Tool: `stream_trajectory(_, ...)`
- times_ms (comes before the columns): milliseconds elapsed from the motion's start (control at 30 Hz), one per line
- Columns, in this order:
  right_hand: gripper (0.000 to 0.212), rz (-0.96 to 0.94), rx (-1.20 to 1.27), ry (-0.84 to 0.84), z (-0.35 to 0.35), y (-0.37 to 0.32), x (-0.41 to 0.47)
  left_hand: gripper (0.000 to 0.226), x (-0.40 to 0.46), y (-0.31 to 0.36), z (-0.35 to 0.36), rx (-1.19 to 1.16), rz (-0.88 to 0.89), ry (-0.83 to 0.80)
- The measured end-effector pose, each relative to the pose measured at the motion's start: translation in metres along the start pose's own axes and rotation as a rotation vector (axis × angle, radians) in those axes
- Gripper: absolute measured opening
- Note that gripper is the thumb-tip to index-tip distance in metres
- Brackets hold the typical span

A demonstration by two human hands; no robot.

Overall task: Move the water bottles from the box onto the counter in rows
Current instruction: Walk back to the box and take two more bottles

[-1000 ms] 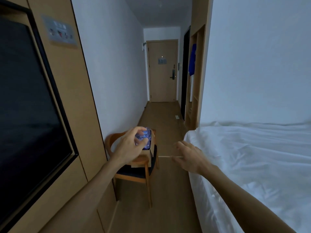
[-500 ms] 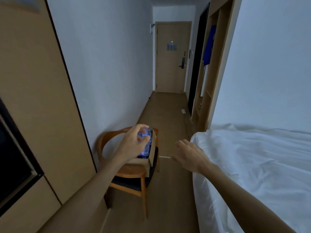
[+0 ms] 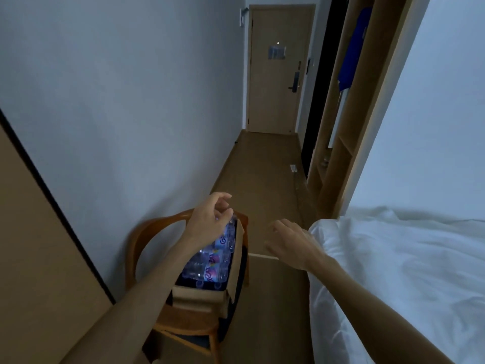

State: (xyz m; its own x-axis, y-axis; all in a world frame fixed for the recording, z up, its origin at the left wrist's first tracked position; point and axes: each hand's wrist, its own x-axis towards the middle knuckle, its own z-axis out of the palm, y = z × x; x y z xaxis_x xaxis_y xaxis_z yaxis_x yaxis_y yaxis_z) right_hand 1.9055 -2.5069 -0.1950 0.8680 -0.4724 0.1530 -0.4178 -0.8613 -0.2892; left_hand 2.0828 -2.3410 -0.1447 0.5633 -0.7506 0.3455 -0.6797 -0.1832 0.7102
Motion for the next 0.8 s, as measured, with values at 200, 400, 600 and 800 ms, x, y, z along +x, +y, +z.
stream_trajectory(200,0.044,-0.064,0.023,-0.075,0.025,0.044,0.1,0.03,0.073,-0.041,0.036,-0.014,-0.11,0.03)
stream_trajectory(400,0.017,-0.185,0.07,-0.138,0.059,0.099,0.196,0.027,0.132,-0.081,0.069,-0.008,-0.25,0.124)
stream_trajectory(600,0.034,-0.318,0.203,-0.264,0.071,0.13,0.282,0.017,0.174,-0.109,0.088,0.018,-0.449,0.254)
stream_trajectory(800,0.033,-0.441,0.252,-0.406,0.115,0.127,0.344,0.018,0.181,-0.151,0.097,-0.012,-0.663,0.379)
